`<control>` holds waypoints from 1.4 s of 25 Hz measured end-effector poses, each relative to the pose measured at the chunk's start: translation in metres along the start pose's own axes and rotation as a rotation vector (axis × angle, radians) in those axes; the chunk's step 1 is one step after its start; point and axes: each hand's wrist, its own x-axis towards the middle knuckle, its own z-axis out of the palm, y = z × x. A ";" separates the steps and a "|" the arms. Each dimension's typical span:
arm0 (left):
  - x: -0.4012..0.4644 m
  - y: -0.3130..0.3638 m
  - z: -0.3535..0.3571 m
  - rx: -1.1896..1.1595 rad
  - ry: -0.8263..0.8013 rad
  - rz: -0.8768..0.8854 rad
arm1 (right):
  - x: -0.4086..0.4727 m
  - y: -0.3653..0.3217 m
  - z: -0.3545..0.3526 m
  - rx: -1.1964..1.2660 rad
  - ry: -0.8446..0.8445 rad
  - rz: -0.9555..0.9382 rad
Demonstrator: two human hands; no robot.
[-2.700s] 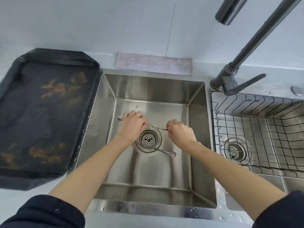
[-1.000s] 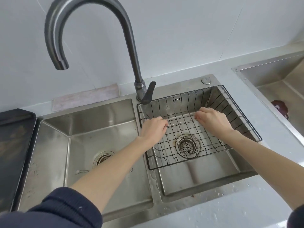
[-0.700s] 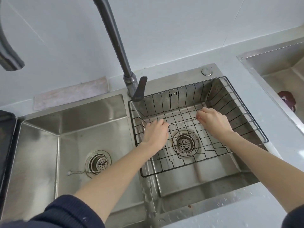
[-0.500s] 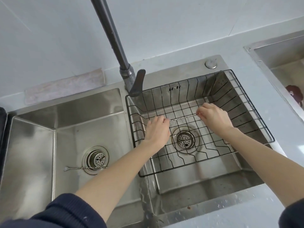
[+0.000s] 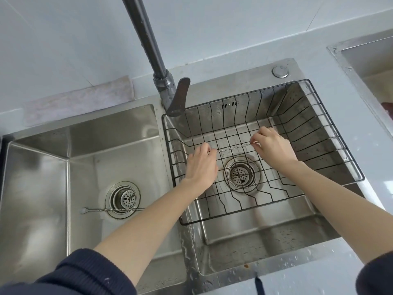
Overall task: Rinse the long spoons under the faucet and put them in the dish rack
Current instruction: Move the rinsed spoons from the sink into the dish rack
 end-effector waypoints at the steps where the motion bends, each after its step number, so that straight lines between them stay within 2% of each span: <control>1: -0.001 0.000 -0.001 0.001 -0.004 0.002 | 0.000 -0.001 0.001 0.006 0.001 0.003; 11: -0.008 0.002 -0.018 0.058 -0.013 0.021 | -0.007 -0.015 -0.003 -0.075 -0.041 0.005; 18: -0.031 -0.014 -0.053 0.090 0.159 0.024 | -0.018 -0.066 -0.028 -0.077 -0.029 -0.135; 25: -0.082 -0.071 -0.078 0.085 0.258 -0.044 | -0.045 -0.141 -0.046 -0.098 -0.015 -0.250; 29: -0.116 -0.116 -0.079 0.077 0.241 -0.130 | -0.060 -0.187 -0.034 -0.072 -0.005 -0.330; 35: -0.159 -0.174 -0.066 0.066 0.187 -0.209 | -0.070 -0.244 -0.003 -0.102 -0.110 -0.369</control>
